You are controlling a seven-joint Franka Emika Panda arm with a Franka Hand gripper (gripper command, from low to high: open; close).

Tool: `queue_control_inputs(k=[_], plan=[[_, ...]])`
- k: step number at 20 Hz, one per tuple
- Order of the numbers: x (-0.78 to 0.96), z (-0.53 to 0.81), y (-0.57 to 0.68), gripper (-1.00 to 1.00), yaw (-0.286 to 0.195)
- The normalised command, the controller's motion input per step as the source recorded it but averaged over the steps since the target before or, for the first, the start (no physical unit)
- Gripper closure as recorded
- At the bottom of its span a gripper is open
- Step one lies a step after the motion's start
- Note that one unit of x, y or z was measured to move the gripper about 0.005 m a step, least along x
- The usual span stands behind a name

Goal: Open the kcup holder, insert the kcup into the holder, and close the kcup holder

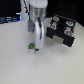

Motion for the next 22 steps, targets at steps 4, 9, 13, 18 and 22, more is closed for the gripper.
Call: queue_control_inputs(k=[4, 9, 13, 18, 22], plan=[[-0.02, -0.25, -0.45, -1.00, -0.296], [0.11, -0.03, -0.15, -1.00, -0.116], [0.19, -0.13, -0.09, -1.00, -0.191], [-0.09, 0.12, -0.29, -1.00, -0.012], [-0.23, 0.22, -0.30, -1.00, -0.010]])
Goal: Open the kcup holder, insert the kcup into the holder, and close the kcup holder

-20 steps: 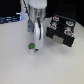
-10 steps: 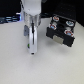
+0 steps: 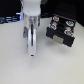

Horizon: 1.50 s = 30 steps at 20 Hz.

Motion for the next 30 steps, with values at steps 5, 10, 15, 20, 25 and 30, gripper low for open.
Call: queue_control_inputs(k=[5, 10, 15, 20, 25, 30], plan=[[0.01, 0.04, -0.21, -1.00, -0.045], [0.18, 0.07, -0.02, 1.00, -0.159], [0.10, -0.04, -0.01, -1.00, -0.149], [0.04, 0.06, 0.01, 1.00, -0.141], [0.06, 0.44, 0.12, 1.00, -0.059], [0.09, 0.88, 0.35, 1.00, -0.004]])
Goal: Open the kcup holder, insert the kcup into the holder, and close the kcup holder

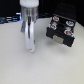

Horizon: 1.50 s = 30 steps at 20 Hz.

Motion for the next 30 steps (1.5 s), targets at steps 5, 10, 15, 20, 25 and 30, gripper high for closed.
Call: queue_control_inputs(k=[5, 10, 15, 20, 25, 30], plan=[[0.10, 0.81, 0.53, 1.00, 0.011], [0.03, 0.58, 0.70, 1.00, 0.010], [0.02, 0.45, 0.72, 1.00, 0.007], [0.06, 0.42, 0.75, 1.00, 0.004], [0.02, 0.26, 0.63, 1.00, 0.021], [0.03, 0.06, 0.60, 1.00, 0.043]])
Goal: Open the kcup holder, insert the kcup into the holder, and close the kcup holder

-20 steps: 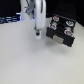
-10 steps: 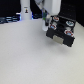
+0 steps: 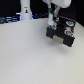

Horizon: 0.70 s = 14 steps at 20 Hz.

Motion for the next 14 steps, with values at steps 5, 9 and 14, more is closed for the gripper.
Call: queue_control_inputs(k=[5, 9, 14], plan=[[0.02, 0.01, 0.57, 1.00, 0.071], [0.02, -0.15, 0.48, 1.00, 0.090], [-0.02, -0.22, 0.14, 1.00, 0.057]])
